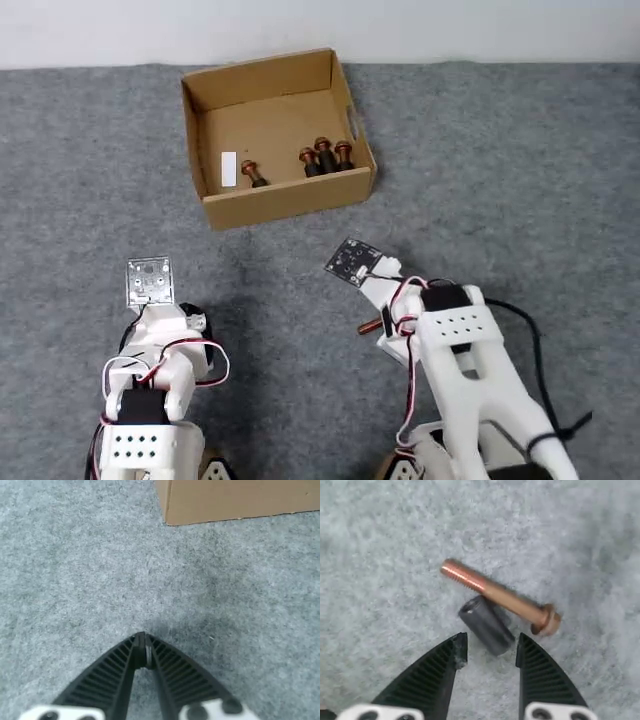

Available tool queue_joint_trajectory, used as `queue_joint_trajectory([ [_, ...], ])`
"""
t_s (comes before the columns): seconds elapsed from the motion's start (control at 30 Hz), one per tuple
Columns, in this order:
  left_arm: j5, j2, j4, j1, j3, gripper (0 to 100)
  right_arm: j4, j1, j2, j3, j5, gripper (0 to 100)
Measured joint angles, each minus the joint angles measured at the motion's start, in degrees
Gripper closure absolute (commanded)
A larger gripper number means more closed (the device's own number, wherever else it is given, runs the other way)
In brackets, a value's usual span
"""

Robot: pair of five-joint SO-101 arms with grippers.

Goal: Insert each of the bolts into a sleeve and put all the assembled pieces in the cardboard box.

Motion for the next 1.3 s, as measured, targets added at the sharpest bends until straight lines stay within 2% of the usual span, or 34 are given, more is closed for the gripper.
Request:
queue_joint_trajectory([
  [0.27, 0.0, 0.0, 0.0, 0.0, 0.0, 99, -7.6, -1.2, 9.1, 0.0, 0.0, 86.1],
  [0.33, 0.0, 0.0, 0.0, 0.0, 0.0, 99, -8.8, -1.1, 10.9, -0.1, 0.0, 90.9],
  [0.4, 0.0, 0.0, 0.0, 0.0, 0.0, 99, -9.0, -1.0, 12.2, -1.0, 0.0, 99.8],
  [0.47, 0.0, 0.0, 0.0, 0.0, 0.0, 99, -9.0, -0.9, 14.2, -2.9, -0.4, 97.1],
  [0.53, 0.0, 0.0, 0.0, 0.0, 0.0, 99, -8.9, -0.8, 16.3, -5.0, -2.6, 99.5],
  [0.8, 0.0, 0.0, 0.0, 0.0, 0.0, 99, 1.1, -1.3, 17.8, -16.4, -18.5, 99.1],
  [1.3, 0.0, 0.0, 0.0, 0.0, 0.0, 99, 30.9, -2.0, 17.8, -39.4, -54.9, 99.1],
])
